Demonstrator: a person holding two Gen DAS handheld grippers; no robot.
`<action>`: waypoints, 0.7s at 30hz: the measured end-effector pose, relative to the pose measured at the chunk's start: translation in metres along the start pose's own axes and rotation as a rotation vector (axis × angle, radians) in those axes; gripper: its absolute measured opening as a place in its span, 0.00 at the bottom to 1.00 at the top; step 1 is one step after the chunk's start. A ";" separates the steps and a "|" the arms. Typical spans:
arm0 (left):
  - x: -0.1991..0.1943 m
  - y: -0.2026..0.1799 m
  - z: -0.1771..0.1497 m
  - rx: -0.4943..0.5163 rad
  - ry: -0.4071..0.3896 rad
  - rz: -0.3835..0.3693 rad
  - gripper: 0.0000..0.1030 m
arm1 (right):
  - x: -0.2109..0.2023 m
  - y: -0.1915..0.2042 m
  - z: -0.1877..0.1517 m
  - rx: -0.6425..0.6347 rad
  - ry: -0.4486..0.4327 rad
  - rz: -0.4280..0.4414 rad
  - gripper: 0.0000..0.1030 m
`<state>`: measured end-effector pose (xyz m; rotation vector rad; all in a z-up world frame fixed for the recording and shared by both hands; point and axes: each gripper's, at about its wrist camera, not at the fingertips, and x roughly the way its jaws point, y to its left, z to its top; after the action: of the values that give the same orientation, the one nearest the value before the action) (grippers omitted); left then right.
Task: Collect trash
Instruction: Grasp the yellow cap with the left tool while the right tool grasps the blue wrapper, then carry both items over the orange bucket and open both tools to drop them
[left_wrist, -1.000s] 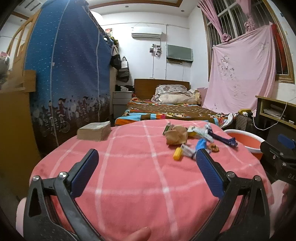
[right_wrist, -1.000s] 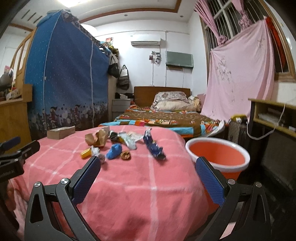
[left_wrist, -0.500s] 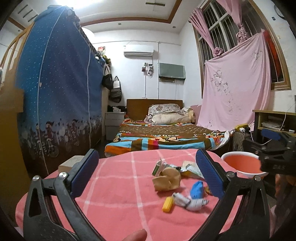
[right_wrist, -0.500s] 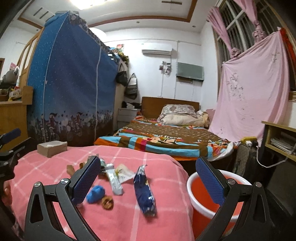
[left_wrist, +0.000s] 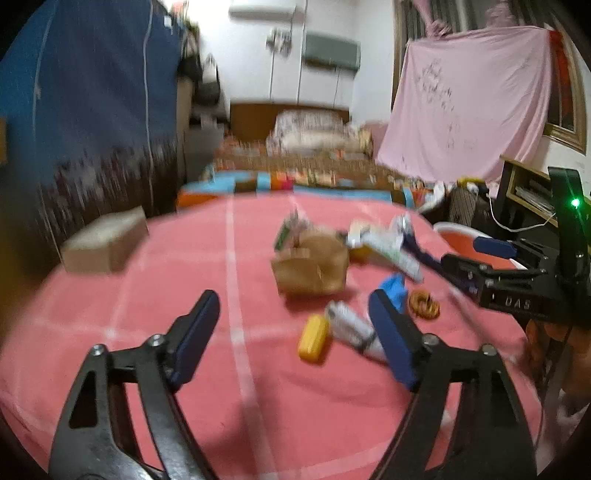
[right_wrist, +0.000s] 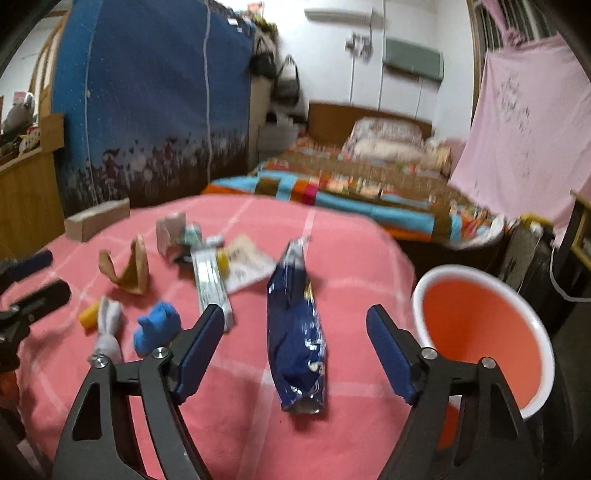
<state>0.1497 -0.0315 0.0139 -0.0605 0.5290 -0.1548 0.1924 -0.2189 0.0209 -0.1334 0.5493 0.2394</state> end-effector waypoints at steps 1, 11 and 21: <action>0.004 0.000 -0.003 -0.011 0.027 -0.006 0.53 | 0.003 -0.001 -0.001 0.006 0.022 0.007 0.67; 0.023 -0.001 -0.013 -0.067 0.168 -0.067 0.15 | 0.025 -0.011 -0.004 0.051 0.145 0.094 0.44; 0.026 -0.009 -0.006 -0.071 0.187 -0.081 0.00 | 0.024 -0.011 -0.002 0.095 0.154 0.125 0.34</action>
<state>0.1673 -0.0447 -0.0035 -0.1374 0.7188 -0.2221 0.2138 -0.2253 0.0072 -0.0255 0.7224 0.3260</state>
